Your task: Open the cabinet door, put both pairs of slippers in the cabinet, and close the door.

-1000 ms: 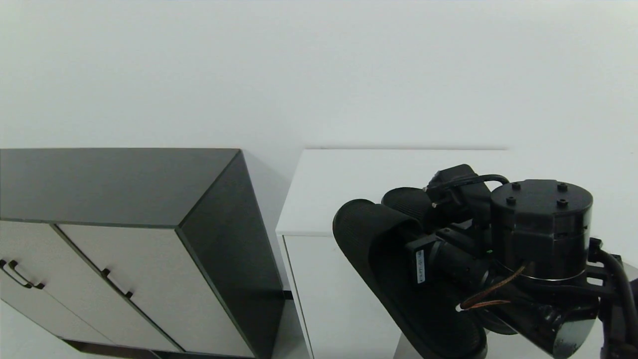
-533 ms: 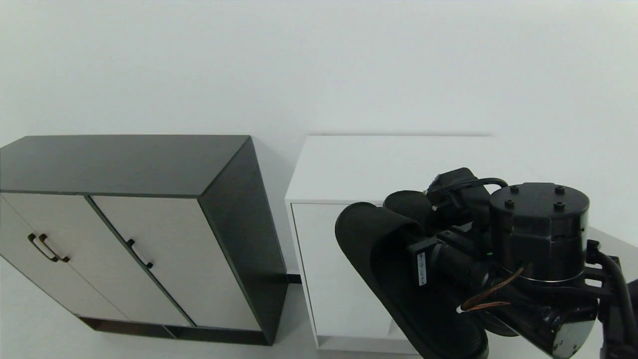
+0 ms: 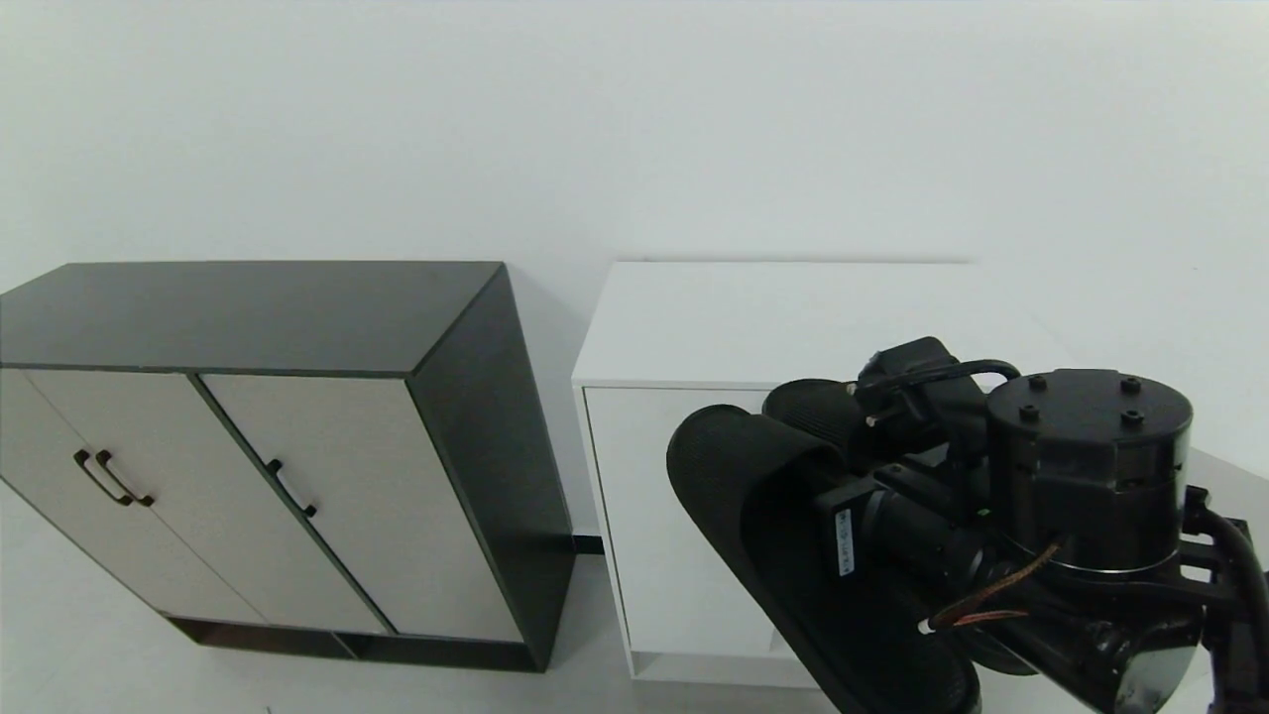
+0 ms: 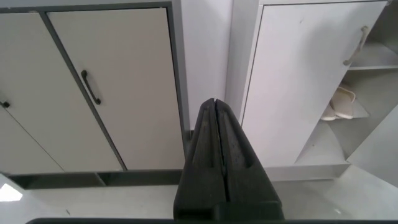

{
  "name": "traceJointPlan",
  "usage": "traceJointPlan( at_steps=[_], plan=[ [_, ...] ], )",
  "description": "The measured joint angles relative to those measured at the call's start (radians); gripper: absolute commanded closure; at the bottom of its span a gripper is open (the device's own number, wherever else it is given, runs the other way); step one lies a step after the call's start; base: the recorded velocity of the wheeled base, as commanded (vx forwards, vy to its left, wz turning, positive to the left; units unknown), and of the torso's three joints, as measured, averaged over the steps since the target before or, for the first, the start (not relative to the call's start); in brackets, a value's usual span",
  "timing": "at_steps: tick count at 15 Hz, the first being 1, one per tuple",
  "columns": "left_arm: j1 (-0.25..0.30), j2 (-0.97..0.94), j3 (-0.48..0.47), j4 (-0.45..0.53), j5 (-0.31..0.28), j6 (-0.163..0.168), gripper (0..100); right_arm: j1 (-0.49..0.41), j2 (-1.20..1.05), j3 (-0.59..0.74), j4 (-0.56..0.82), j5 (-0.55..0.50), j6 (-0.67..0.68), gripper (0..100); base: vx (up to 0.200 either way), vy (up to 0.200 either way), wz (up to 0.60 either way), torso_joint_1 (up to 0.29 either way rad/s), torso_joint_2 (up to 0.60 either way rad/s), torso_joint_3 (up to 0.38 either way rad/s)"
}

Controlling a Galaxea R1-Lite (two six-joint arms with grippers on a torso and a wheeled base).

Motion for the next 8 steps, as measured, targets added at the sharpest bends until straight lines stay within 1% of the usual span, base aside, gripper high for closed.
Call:
traceJointPlan(
  at_steps=[4,5,8],
  plan=[
    [0.0,0.0,0.0,0.0,0.0,0.0,100,-0.004,0.0,0.037,-0.064,0.022,-0.048,100,0.0,0.0,0.0,0.0,0.0,0.0],
    [0.0,0.0,0.0,0.0,0.0,0.0,100,-0.008,0.001,0.044,-0.073,0.026,-0.049,100,0.0,0.0,-0.6,0.002,0.0,-0.007],
    [-0.001,0.0,0.0,0.0,0.0,0.0,100,-0.012,0.001,0.051,-0.081,0.028,-0.049,100,0.0,0.0,0.0,0.0,0.0,0.0]
  ],
)
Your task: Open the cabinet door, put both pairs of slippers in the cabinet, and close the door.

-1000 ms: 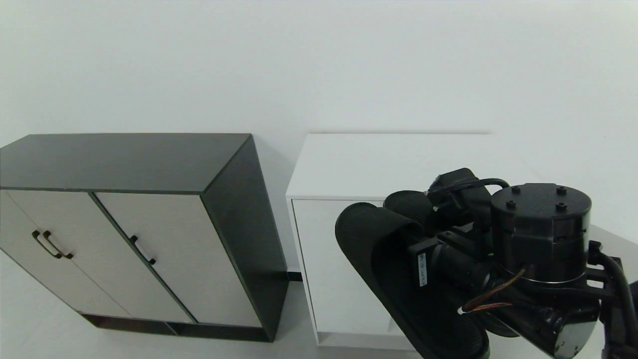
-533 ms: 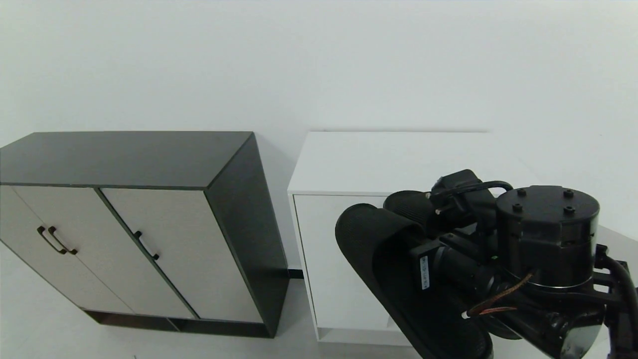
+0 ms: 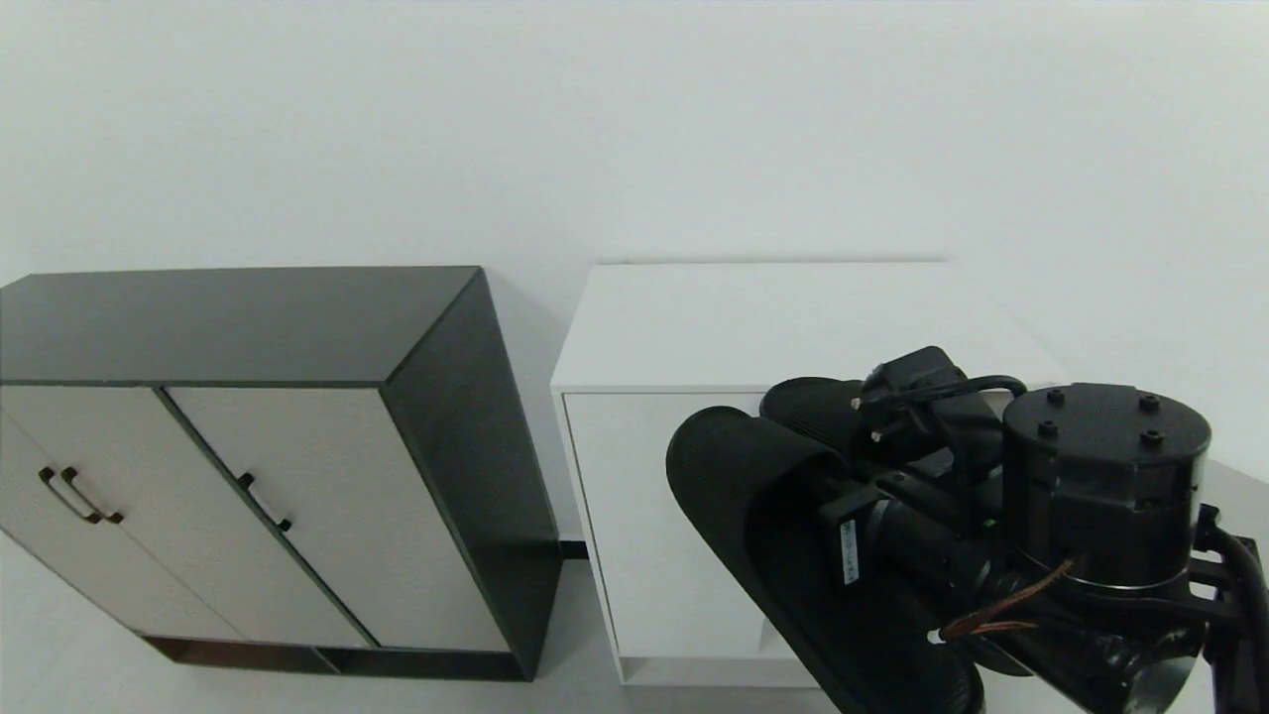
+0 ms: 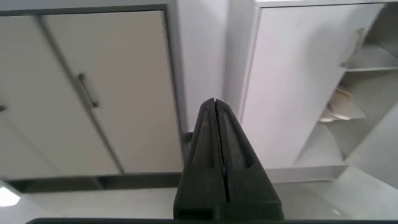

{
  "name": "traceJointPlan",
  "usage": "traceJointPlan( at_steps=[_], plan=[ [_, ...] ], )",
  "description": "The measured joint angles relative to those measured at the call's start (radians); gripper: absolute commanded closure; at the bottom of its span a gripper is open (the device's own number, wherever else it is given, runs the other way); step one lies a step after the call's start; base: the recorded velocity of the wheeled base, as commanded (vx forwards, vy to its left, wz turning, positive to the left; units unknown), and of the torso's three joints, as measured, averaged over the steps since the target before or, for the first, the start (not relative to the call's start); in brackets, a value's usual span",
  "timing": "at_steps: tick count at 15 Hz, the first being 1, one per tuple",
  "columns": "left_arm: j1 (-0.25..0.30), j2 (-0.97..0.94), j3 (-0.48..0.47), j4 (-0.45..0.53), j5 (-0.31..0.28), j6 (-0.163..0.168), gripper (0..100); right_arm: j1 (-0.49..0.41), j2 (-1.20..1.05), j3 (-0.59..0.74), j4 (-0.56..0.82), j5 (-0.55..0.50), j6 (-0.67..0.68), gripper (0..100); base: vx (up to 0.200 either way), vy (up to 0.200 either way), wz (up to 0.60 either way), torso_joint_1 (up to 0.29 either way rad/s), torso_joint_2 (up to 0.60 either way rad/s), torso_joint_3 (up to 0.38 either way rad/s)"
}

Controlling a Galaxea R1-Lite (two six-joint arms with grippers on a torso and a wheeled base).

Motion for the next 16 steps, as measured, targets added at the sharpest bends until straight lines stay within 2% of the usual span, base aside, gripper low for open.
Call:
traceJointPlan(
  at_steps=[4,16],
  plan=[
    [0.0,0.0,0.0,0.0,0.0,0.0,100,0.0,0.0,0.0,-0.001,0.001,-0.002,100,0.0,0.0,0.0,0.0,0.0,0.0],
    [0.001,0.0,0.0,0.0,0.0,0.0,100,0.0,0.0,0.007,-0.006,0.016,-0.005,100,0.0,-0.2,0.0,0.001,0.0,0.004]
  ],
)
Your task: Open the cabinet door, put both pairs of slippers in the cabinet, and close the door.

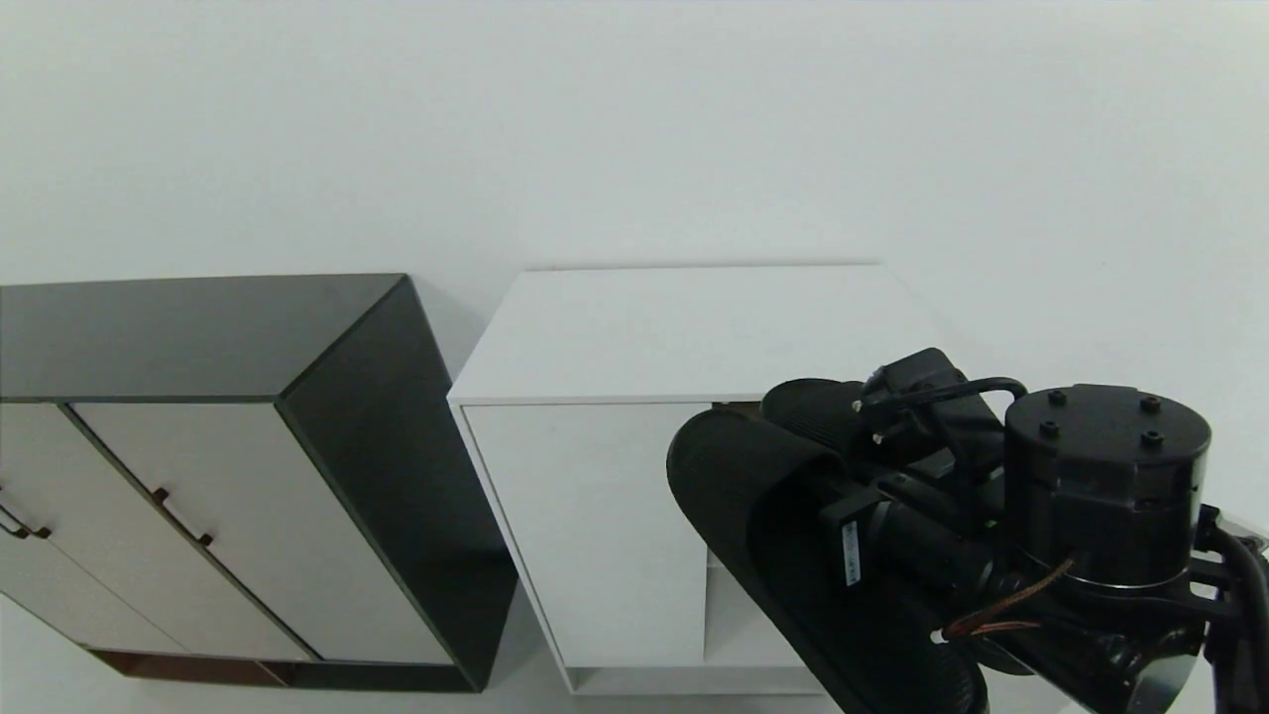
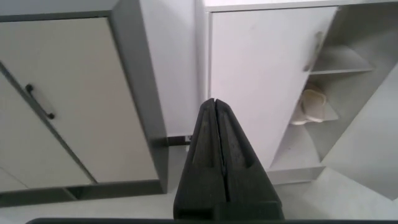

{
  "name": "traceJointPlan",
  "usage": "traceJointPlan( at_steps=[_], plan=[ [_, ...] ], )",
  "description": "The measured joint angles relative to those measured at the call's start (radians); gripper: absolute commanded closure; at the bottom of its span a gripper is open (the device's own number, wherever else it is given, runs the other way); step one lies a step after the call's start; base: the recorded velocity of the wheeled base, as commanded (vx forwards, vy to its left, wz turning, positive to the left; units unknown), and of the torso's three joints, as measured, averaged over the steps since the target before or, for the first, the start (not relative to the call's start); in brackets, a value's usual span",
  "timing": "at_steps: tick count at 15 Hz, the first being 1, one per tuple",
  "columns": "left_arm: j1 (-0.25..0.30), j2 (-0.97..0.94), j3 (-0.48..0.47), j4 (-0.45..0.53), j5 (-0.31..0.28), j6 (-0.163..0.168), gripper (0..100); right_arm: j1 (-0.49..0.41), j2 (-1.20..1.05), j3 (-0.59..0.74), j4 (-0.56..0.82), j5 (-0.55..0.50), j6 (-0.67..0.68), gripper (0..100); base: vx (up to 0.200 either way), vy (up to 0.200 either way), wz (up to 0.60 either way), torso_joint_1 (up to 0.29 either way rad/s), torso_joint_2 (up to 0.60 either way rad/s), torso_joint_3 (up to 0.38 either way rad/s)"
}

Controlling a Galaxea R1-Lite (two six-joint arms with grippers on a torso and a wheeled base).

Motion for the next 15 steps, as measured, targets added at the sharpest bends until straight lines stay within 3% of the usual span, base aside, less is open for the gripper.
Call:
traceJointPlan(
  at_steps=[3,15],
  plan=[
    [0.0,0.0,0.0,0.0,0.0,0.0,100,-0.001,0.0,0.003,-0.004,0.024,0.001,100,0.0,-0.2,0.0,0.002,0.0,0.004],
    [0.0,0.0,0.0,0.0,0.0,0.0,100,-0.002,0.004,0.029,-0.053,0.028,-0.002,100,0.0,0.0,0.0,0.0,0.0,0.0]
  ],
)
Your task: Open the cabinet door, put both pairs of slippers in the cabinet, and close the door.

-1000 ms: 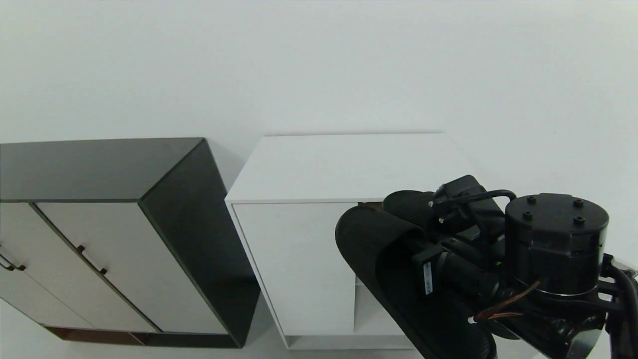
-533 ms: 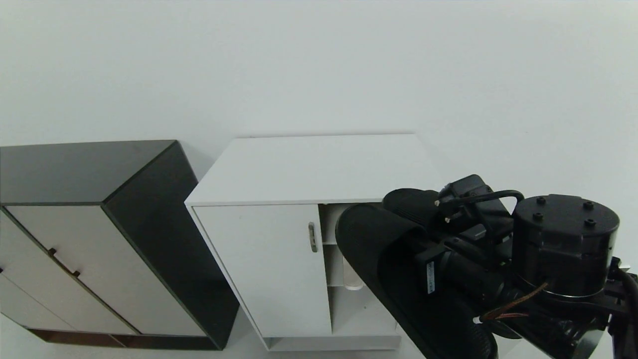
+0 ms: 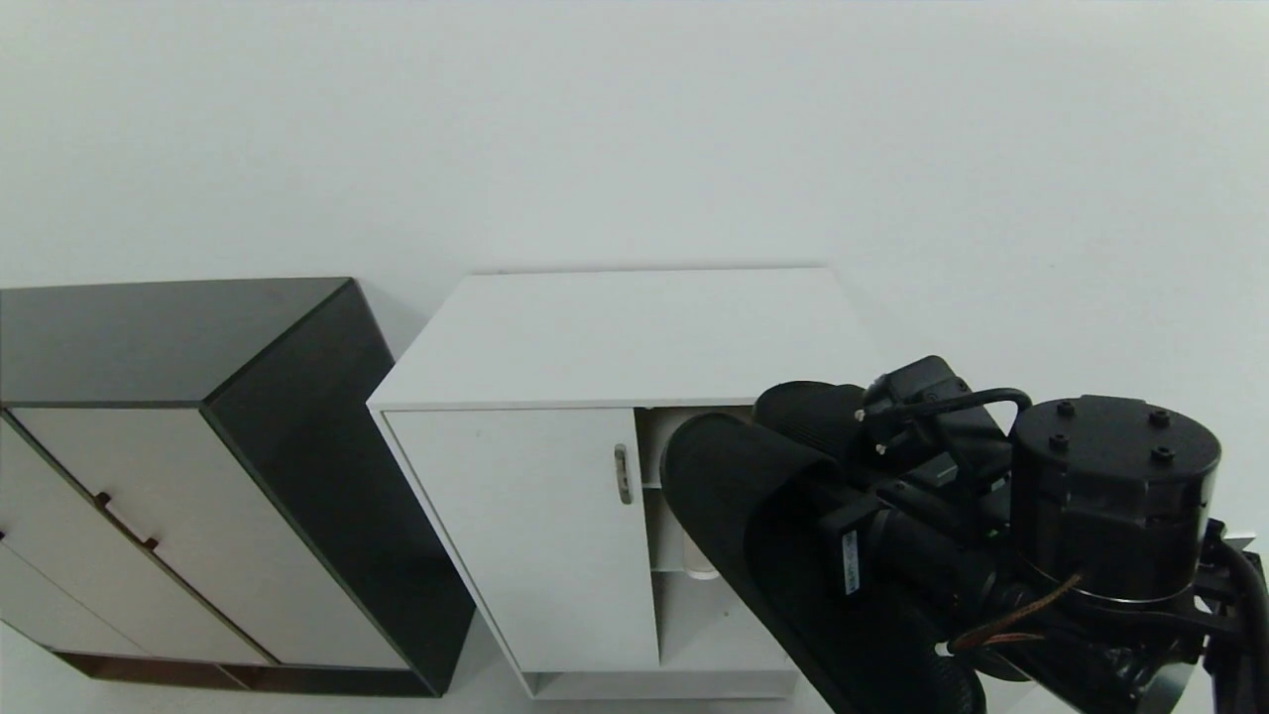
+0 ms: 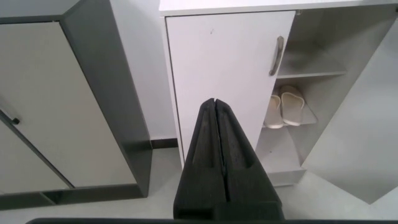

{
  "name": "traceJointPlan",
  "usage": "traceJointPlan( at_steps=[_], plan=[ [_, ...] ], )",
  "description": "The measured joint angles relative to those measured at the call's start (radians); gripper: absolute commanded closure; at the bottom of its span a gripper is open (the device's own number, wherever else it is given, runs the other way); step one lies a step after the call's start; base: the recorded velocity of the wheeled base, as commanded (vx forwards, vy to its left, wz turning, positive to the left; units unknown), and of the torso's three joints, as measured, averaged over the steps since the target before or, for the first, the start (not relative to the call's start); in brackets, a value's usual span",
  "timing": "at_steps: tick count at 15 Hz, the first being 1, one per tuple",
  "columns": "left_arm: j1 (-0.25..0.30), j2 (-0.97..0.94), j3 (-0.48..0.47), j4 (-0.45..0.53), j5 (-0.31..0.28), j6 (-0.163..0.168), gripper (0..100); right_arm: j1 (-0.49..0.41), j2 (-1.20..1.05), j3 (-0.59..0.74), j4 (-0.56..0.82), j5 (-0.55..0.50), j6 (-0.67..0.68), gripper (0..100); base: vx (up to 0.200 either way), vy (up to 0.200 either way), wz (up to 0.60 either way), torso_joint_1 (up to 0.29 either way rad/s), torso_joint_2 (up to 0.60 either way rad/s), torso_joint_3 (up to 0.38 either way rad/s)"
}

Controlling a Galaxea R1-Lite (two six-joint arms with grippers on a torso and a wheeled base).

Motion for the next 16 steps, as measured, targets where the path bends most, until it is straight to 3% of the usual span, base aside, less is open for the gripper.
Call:
traceJointPlan(
  at_steps=[6,16],
  plan=[
    [0.0,0.0,0.0,-0.001,0.0,0.0,100,0.0,0.004,-0.001,-0.001,0.0,0.0,100,0.0,0.0,0.0,-0.014,0.03,0.019],
    [0.0,0.0,0.0,0.0,0.0,0.0,100,0.0,0.017,0.001,-0.005,-0.001,0.0,100,0.0,0.0,0.0,-0.204,0.51,0.295]
  ],
)
